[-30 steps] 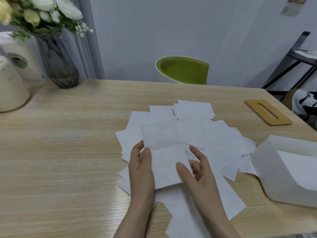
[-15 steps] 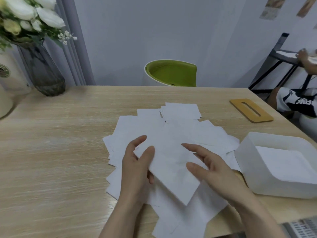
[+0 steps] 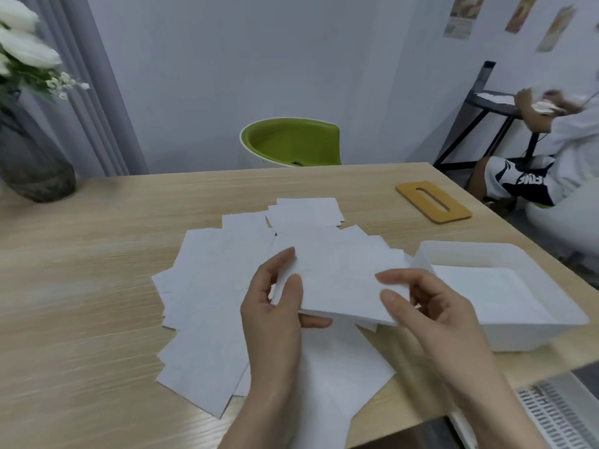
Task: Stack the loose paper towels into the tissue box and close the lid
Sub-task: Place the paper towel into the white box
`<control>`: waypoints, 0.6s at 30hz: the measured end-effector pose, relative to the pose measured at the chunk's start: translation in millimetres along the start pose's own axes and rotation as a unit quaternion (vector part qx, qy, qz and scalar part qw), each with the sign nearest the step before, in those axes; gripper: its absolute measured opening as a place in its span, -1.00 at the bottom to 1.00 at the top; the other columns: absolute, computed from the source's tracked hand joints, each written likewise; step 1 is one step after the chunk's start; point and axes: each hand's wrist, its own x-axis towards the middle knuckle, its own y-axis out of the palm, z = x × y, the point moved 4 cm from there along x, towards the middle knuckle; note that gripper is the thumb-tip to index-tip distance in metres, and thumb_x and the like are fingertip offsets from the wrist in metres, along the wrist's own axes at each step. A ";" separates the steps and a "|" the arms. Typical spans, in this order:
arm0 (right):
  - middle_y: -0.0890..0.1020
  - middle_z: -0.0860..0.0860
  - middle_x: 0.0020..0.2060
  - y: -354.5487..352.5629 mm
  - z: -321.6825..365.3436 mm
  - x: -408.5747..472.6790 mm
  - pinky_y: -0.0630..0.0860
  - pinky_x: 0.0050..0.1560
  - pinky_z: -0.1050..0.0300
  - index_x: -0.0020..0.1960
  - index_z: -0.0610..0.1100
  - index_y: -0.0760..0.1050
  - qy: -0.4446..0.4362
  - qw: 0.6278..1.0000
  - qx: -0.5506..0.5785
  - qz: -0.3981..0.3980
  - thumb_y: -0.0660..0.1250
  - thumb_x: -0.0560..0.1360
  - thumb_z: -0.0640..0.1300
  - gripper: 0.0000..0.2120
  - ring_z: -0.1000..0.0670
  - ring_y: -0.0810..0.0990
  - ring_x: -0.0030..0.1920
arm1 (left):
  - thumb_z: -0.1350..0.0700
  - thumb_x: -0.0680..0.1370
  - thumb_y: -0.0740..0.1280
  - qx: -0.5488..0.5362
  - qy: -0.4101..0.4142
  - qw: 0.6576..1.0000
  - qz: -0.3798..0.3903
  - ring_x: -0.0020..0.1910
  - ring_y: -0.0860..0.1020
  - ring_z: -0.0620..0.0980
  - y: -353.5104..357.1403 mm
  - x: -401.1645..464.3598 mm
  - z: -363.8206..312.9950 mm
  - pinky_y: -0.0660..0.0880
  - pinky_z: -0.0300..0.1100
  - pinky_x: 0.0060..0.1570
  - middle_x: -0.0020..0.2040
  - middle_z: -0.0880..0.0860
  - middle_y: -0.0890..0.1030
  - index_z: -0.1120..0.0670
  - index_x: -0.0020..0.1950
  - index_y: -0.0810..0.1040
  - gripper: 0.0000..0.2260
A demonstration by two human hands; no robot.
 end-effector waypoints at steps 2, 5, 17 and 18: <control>0.36 0.02 -0.38 -18.5 7.4 3.7 0.29 -0.32 0.29 -0.08 0.11 0.64 -0.016 0.999 -0.029 -0.015 0.41 0.45 -0.18 -0.81 0.00 0.26 -0.39 | 0.24 0.57 0.32 0.028 -0.020 0.998 0.044 -0.42 0.64 0.01 15.8 -3.4 2.7 0.61 0.05 -0.22 0.07 -0.19 0.64 -0.15 0.04 0.68 -0.71; 0.52 -0.20 -0.17 -53.3 15.2 12.5 0.38 -0.17 0.08 -0.04 0.12 0.63 -0.028 0.996 -0.069 -0.040 0.40 0.45 -0.13 -0.83 -0.18 0.37 -0.29 | 0.24 0.51 0.38 0.067 -0.019 0.993 0.099 -0.34 0.54 -0.16 41.9 -4.5 6.3 0.53 -0.14 -0.37 -0.16 -0.21 0.64 -0.15 -0.02 0.70 -0.72; 0.60 0.06 -0.01 -170.2 -11.0 30.5 0.38 0.27 -0.15 -0.10 0.12 0.61 0.000 0.972 -0.175 -0.156 0.41 0.45 -0.15 -0.84 0.02 0.49 0.06 | 0.09 0.46 0.45 0.231 0.063 0.947 0.214 0.13 0.41 -0.40 156.9 -16.1 30.7 0.30 -0.17 0.28 -0.03 -0.39 0.55 -0.27 -0.03 0.61 -0.76; 0.58 0.06 0.00 -173.6 -15.4 31.0 0.34 0.31 -0.15 -0.11 0.16 0.60 0.005 0.966 -0.200 -0.163 0.41 0.45 -0.13 -0.83 0.01 0.47 0.11 | 0.06 0.46 0.44 0.254 0.084 0.939 0.215 0.15 0.35 -0.46 161.6 -17.9 33.7 0.22 -0.14 0.35 -0.05 -0.38 0.54 -0.30 -0.05 0.58 -0.77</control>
